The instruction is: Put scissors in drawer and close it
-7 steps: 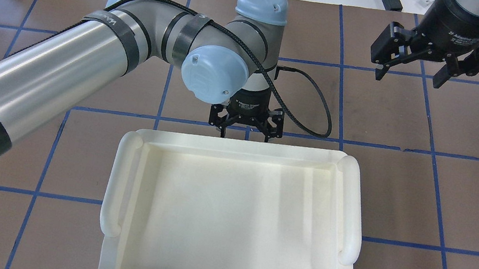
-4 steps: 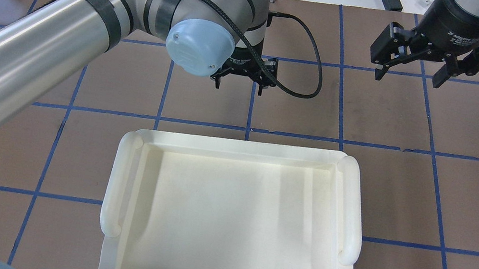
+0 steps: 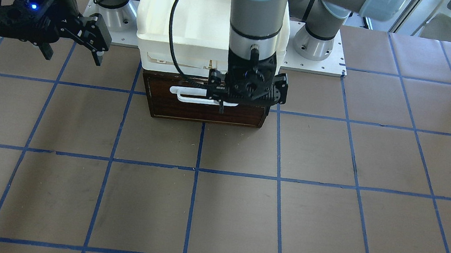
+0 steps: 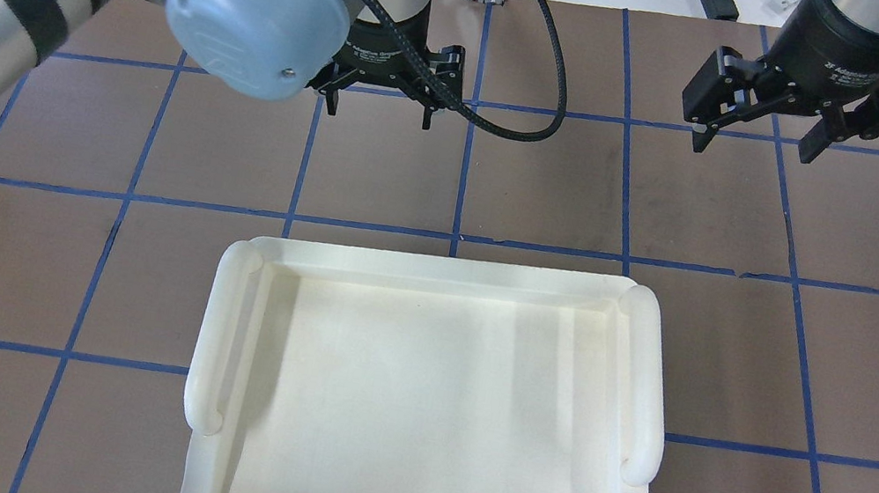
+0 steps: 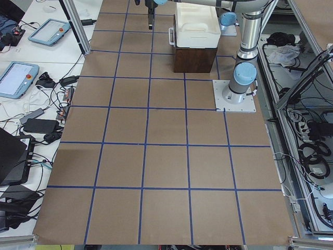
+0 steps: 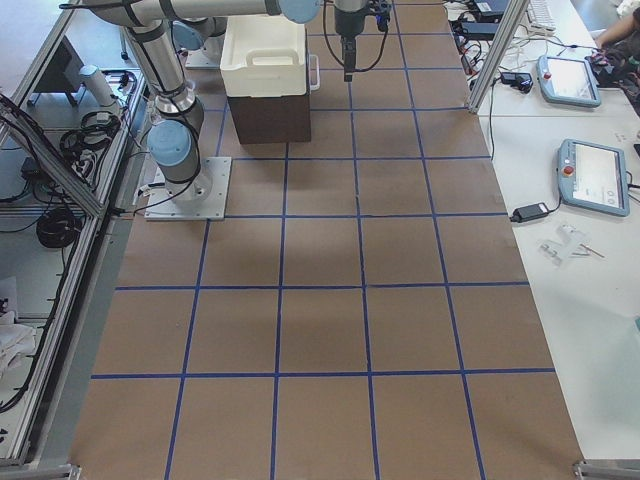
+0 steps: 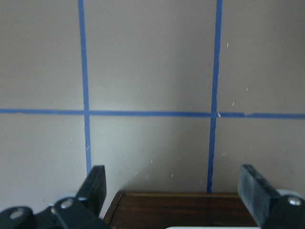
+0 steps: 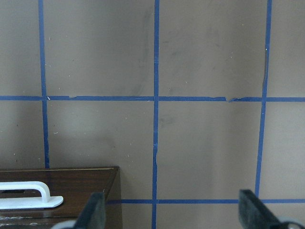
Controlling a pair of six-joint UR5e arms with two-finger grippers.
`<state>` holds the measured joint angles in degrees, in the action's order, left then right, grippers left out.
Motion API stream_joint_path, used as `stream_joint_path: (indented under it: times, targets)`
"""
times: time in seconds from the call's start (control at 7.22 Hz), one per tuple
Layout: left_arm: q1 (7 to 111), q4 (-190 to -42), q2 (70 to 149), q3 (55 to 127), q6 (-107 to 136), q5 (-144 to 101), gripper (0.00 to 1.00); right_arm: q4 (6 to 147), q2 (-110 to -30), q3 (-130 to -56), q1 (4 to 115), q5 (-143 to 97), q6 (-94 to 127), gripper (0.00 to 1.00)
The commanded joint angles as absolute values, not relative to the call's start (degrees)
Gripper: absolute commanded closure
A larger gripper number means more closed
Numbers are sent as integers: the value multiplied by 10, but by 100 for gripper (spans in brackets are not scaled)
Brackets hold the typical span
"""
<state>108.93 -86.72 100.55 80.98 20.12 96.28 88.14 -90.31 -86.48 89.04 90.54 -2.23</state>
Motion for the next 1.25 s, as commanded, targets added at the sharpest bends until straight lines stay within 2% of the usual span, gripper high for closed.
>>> stream_joint_path:
  times: [0.0,0.55,0.83,0.97,1.11]
  targets:
    - [1083,-942,931,821,195,964,0,882,-903,-865,891,909,-24,0]
    - [944,-938,858,883,95,932,11,882,-903,-865,891,905,-25,0]
    - [925,-897,811,952,57,933,14,882,-903,-865,891,905,-25,0]
    - [922,-862,804,973,40,933,14,882,-903,-865,891,904,-25,0]
    - [922,-840,819,965,34,933,0,882,-902,-865,891,904,-25,0]
